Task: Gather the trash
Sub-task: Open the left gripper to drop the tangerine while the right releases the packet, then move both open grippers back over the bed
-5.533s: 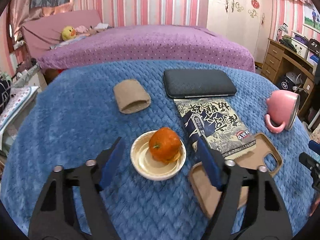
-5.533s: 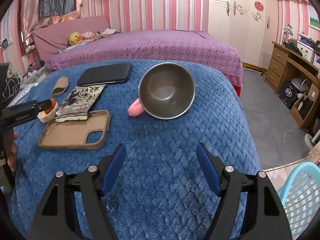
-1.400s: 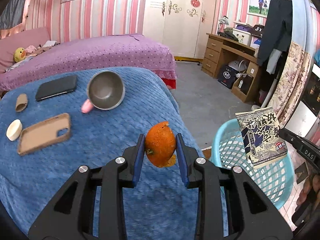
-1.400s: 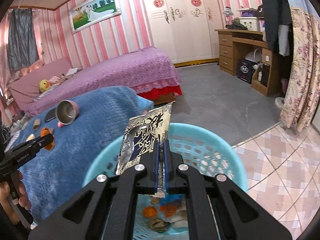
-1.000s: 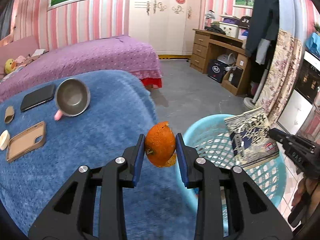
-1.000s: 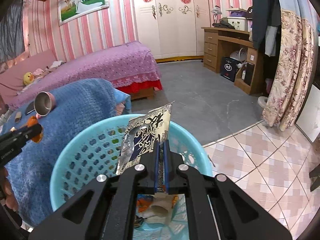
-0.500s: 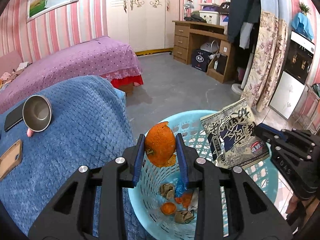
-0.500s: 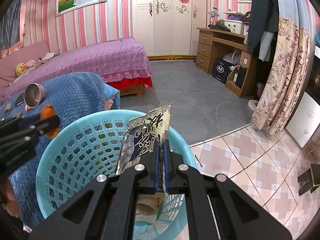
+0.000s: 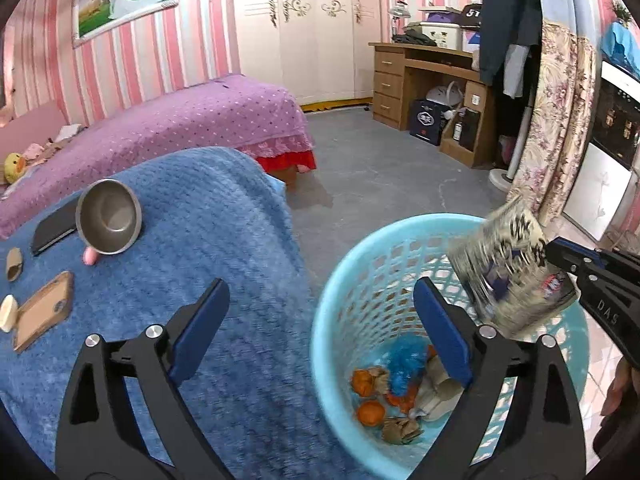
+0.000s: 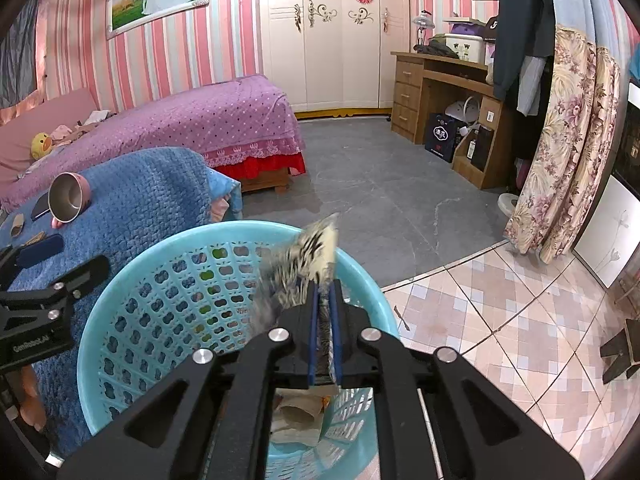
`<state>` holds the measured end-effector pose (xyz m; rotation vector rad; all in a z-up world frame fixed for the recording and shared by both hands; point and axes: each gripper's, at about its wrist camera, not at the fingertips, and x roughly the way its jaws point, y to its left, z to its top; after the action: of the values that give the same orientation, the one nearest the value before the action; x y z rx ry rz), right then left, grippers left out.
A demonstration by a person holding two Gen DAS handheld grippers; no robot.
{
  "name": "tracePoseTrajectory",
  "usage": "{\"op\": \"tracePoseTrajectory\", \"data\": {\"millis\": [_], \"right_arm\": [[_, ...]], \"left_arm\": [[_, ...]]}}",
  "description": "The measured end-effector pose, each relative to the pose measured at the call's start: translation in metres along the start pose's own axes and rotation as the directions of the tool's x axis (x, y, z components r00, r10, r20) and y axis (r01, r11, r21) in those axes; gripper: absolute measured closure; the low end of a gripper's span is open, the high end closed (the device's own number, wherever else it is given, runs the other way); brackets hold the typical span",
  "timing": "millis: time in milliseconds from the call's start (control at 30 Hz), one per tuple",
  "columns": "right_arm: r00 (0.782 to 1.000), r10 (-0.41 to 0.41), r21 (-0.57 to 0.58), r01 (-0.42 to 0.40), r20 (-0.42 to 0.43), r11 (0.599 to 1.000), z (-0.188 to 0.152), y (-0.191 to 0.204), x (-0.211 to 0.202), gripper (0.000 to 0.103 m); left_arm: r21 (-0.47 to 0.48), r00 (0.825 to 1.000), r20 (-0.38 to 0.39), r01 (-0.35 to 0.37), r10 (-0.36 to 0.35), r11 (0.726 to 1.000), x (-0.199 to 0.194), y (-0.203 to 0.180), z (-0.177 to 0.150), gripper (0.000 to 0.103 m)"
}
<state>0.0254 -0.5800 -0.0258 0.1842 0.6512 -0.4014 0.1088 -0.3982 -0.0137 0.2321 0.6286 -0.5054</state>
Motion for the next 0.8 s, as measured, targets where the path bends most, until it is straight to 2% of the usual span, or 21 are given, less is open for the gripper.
{"op": "tracePoseTrajectory", "data": {"millis": [167,233,300,467,567,800], "right_arm": [[0.999,-0.027,-0.025,0.026,-0.038,0.999,0.0,0.009,0.008,0.095],[0.999,-0.031,-0.029,0.03,-0.039,0.999,0.0,0.012,0.007,0.085],[0.999,-0.031,-0.032,0.03,-0.029,0.999,0.001,0.015,0.005,0.051],[1.0,-0.016,-0.013,0.017,0.016,1.0,0.004,0.025,-0.005,0.033],[0.999,-0.012,0.015,0.011,0.042,1.0,0.005,0.031,-0.01,0.029],[0.995,-0.015,-0.022,0.018,0.096,1.0,0.011,0.063,-0.02,0.028]], "left_arm": [[-0.054,1.0,0.01,-0.005,0.006,0.999,-0.013,0.021,-0.003,0.009],[-0.064,1.0,0.015,-0.011,0.012,0.998,-0.019,0.028,-0.004,0.009],[-0.072,0.999,0.023,-0.029,0.03,0.997,-0.026,0.035,-0.005,0.009],[-0.095,0.997,0.046,-0.052,0.057,0.994,-0.046,0.056,-0.014,0.007],[-0.105,0.996,0.058,-0.063,0.069,0.992,-0.058,0.067,-0.02,0.007],[-0.211,0.998,0.057,0.002,0.01,0.978,-0.077,0.108,-0.034,0.007]]}}
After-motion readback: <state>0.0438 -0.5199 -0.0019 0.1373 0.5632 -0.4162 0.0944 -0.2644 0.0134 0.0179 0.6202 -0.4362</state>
